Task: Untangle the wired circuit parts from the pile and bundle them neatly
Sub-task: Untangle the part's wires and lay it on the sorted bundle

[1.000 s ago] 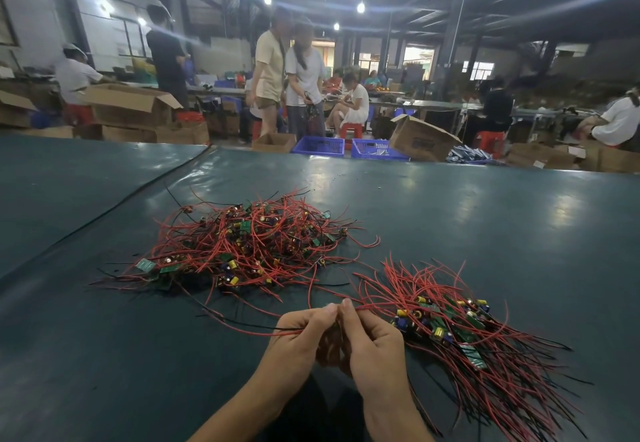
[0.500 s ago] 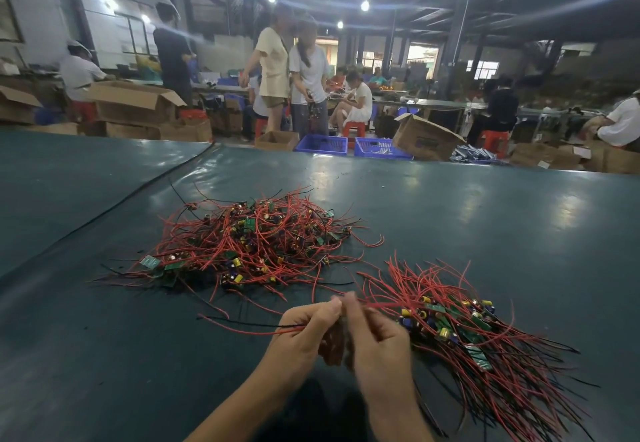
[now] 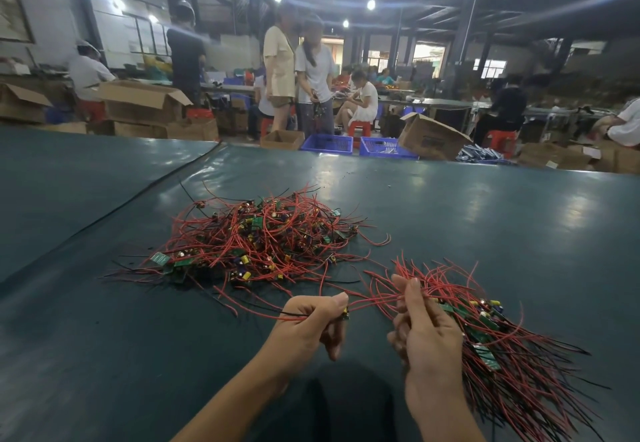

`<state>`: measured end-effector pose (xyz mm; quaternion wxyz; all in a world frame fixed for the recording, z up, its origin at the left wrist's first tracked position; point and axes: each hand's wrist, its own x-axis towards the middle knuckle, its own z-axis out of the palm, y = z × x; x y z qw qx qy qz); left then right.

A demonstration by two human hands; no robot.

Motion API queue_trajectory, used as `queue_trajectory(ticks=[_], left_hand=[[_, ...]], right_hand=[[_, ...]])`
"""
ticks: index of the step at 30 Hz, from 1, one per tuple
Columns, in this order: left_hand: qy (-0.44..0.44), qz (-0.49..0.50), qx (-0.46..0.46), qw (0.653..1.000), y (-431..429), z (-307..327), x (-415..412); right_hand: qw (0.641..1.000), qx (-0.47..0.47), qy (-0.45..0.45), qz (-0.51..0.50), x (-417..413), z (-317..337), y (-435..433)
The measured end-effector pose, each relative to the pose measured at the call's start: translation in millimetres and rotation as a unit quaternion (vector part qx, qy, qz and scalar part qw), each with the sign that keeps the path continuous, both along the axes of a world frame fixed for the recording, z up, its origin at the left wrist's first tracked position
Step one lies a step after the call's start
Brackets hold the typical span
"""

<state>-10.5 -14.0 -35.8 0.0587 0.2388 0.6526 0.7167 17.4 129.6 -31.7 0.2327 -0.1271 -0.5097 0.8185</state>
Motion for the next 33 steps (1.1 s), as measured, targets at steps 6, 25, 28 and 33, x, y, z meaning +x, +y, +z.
queue_trajectory(ticks=[6, 25, 28, 33], left_hand=[[-0.046, -0.061, 0.020, 0.997, 3, -1, 5], [0.291, 0.427, -0.299, 0.802, -67, -20, -47], [0.233, 0.454, -0.411, 0.756, -84, -27, -59], [0.099, 0.402, -0.473, 0.778, -105, -33, -70]], right_hand=[[0.962, 0.244, 0.033, 0.117, 7, -17, -30], [0.979, -0.199, -0.031, 0.042, 3, -1, 14], [0.987, -0.152, -0.035, 0.032, 2, -1, 7], [0.989, -0.127, -0.056, 0.044, 2, -4, 4]])
